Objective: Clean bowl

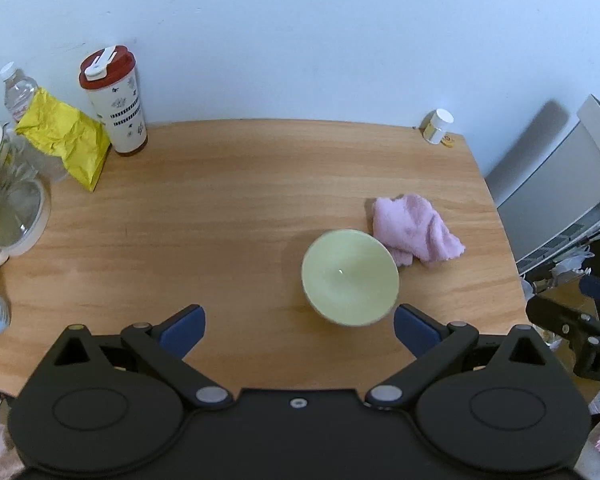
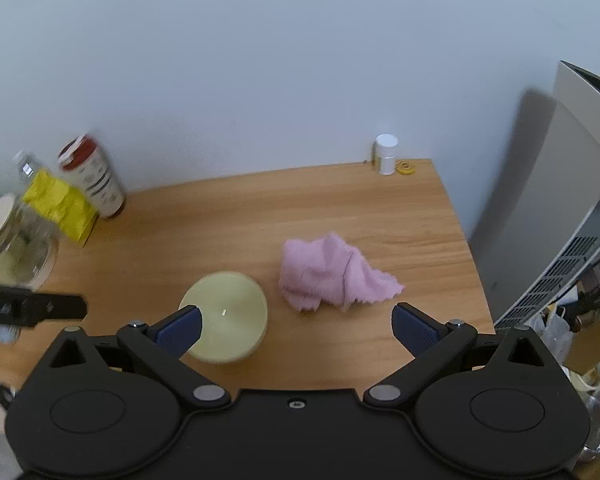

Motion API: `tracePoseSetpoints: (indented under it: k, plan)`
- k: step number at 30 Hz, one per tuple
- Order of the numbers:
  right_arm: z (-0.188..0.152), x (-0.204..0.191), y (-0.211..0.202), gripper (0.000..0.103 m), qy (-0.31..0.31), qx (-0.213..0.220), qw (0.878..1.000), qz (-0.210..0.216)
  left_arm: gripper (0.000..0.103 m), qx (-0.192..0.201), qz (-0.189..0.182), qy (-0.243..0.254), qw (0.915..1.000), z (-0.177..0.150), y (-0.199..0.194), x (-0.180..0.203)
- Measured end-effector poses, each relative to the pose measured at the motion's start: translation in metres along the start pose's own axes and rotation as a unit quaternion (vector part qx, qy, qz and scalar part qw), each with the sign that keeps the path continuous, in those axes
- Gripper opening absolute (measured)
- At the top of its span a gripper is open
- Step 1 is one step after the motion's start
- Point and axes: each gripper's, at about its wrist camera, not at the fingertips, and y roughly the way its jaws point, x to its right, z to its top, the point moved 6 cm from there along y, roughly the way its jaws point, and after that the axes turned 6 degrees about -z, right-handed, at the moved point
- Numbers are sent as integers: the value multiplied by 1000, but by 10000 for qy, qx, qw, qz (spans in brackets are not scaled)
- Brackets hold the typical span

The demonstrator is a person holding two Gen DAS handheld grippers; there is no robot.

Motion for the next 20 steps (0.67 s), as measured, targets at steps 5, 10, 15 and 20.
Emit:
tracePoseSetpoints:
  k: [5,10,15,20]
  plan:
    - [-9,12,-8,103,-122,-5,9999,35,103,82,155,23,9998,-16,-8,19]
    - [-19,16,-12,103,-280,-86,9995,86,102,106,271,41,9996,-25,-11,28]
    - [-26,18,-14,103,-389,-99,9991,121,102,67,365,-45,9993,-30,-11,29]
    - [-28,21,-14,103,-349,-121,9992,132,102,59,401,-30,9992,-33,-14,32]
